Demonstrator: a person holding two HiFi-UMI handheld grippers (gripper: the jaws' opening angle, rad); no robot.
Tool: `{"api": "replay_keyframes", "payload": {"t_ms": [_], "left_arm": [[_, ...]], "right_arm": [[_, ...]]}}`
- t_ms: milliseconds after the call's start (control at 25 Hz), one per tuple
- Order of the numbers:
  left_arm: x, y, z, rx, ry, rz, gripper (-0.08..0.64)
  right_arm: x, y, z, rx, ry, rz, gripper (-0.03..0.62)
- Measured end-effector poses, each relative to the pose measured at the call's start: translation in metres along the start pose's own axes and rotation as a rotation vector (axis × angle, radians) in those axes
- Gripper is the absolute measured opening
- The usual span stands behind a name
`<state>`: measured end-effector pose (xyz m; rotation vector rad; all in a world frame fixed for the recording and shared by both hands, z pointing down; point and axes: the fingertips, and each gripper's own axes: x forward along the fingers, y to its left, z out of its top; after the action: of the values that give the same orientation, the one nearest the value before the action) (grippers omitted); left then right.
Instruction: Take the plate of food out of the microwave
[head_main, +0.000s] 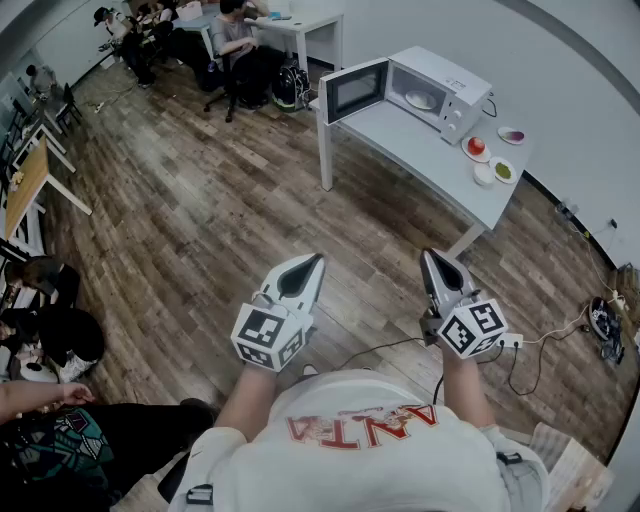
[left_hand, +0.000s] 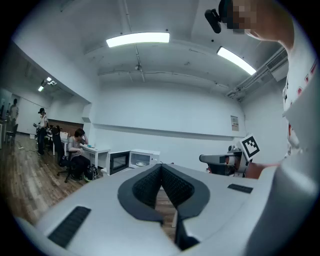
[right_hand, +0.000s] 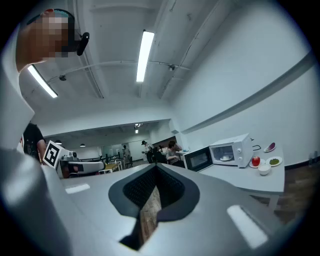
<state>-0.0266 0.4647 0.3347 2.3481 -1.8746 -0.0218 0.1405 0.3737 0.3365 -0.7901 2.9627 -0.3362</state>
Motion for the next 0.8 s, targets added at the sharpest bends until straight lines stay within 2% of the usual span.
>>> {"api": "replay_keyframes", "payload": {"t_ms": [600, 800], "left_arm": [[-0.009, -0.010, -0.002, 0.000, -0.004, 0.008, 0.009], [-0.007, -0.014, -0.001, 0.000, -0.005, 0.010, 0.009]], "right_arm": [[-0.009, 0.005, -0.004, 0.000, 0.008, 0.008, 0.002], [-0.012, 0.004, 0.002, 0.063, -0.029, 0.050, 0.003]]}}
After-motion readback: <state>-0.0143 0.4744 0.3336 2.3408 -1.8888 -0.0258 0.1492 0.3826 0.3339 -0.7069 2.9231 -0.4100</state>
